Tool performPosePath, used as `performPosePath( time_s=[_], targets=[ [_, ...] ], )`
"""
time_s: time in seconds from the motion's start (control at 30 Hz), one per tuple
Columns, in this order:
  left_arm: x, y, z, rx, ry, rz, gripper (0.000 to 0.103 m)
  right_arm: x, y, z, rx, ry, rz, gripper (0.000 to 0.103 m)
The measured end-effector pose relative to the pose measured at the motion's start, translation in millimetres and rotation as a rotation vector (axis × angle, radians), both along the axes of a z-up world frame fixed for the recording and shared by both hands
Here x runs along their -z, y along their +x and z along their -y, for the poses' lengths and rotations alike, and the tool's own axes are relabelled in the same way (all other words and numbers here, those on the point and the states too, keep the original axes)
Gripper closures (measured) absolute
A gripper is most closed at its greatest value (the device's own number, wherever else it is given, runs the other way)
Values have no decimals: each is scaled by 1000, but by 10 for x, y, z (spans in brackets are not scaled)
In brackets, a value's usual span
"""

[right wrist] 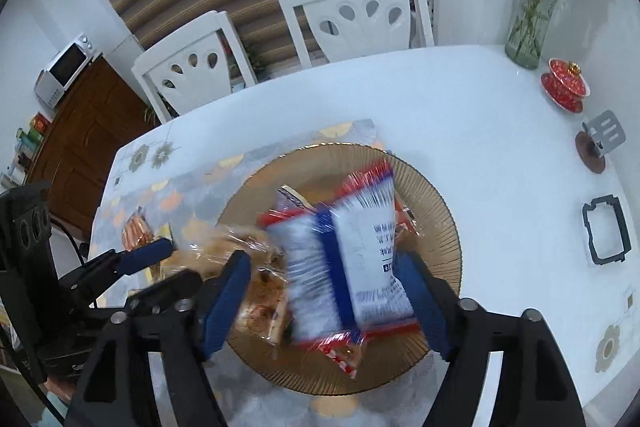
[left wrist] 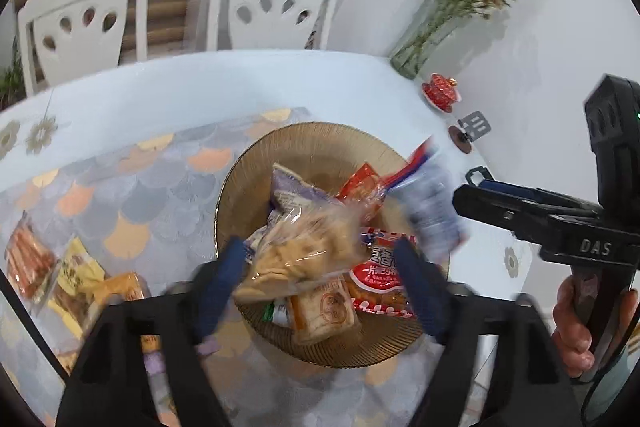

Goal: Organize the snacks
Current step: 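Open both grippers to release the bags into the bowl, then grasp the clear green-label biscuit packet with the right gripper while the left grasps another square bread packet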

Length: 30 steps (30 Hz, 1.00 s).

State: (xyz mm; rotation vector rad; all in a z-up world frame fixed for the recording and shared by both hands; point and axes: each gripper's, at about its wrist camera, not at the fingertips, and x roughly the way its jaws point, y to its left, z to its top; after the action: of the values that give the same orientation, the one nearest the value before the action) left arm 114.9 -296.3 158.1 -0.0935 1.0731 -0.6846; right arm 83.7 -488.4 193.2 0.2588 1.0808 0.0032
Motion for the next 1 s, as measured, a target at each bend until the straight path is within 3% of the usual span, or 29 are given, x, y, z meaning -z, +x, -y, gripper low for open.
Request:
performPosePath(
  time_s=[0.23,0.43,0.77,1.0],
  targets=[
    [135,-102,-307,-55,23,-50,25,153,-110,67,-14,21,-41,28],
    [241,-280,-770,-132,42,-100,25,270,-251,-129,-57,48,-79,28],
    [230,-484,-1923,-330,69,-113,25,289,-334,-809,-180,85,-89,28],
    [410,-529,-2338,-364,102,-146,25,400,-375,-1497,-298,105,-120,28]
  ],
)
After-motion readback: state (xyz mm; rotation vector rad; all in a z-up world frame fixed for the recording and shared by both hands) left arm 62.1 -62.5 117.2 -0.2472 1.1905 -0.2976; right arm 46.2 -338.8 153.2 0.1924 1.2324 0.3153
